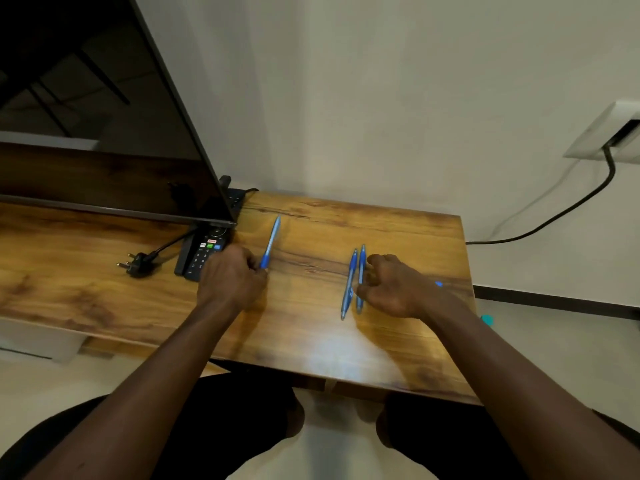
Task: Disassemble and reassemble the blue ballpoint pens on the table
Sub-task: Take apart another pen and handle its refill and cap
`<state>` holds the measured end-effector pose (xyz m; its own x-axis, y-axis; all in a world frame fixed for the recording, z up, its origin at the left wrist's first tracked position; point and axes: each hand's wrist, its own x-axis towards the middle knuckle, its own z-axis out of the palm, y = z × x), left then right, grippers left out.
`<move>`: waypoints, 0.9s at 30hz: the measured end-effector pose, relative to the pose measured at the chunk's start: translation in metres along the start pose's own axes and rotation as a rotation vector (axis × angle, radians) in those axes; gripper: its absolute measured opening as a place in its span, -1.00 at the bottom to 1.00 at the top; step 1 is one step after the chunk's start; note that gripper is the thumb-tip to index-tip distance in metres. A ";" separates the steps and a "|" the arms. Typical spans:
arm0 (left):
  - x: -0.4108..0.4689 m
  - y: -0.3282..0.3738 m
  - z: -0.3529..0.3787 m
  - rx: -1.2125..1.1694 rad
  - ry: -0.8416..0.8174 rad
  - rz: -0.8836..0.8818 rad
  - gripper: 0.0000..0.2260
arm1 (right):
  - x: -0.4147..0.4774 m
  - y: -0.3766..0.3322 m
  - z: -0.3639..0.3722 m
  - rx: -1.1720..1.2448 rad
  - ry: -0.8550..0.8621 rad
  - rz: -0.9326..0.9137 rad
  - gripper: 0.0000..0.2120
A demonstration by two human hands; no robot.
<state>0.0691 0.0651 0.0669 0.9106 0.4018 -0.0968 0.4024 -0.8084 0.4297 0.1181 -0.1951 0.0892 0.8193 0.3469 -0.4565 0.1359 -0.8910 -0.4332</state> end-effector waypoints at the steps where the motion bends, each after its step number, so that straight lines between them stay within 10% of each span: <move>1: 0.001 -0.001 0.001 0.019 -0.002 0.002 -0.92 | 0.000 0.002 0.003 -0.014 -0.005 -0.012 -0.40; 16: -0.009 0.018 -0.006 0.228 -0.005 0.068 -0.57 | -0.004 0.008 -0.002 -0.013 -0.010 -0.066 -0.43; 27: -0.046 0.067 0.035 -0.128 -0.223 0.133 -0.70 | 0.007 0.002 0.002 0.044 0.172 0.092 -0.63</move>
<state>0.0576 -0.0225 0.0682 0.9585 0.1796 -0.2213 0.2757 -0.7813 0.5600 0.1230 -0.1940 0.0835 0.9108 0.2062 -0.3576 0.0347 -0.9015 -0.4315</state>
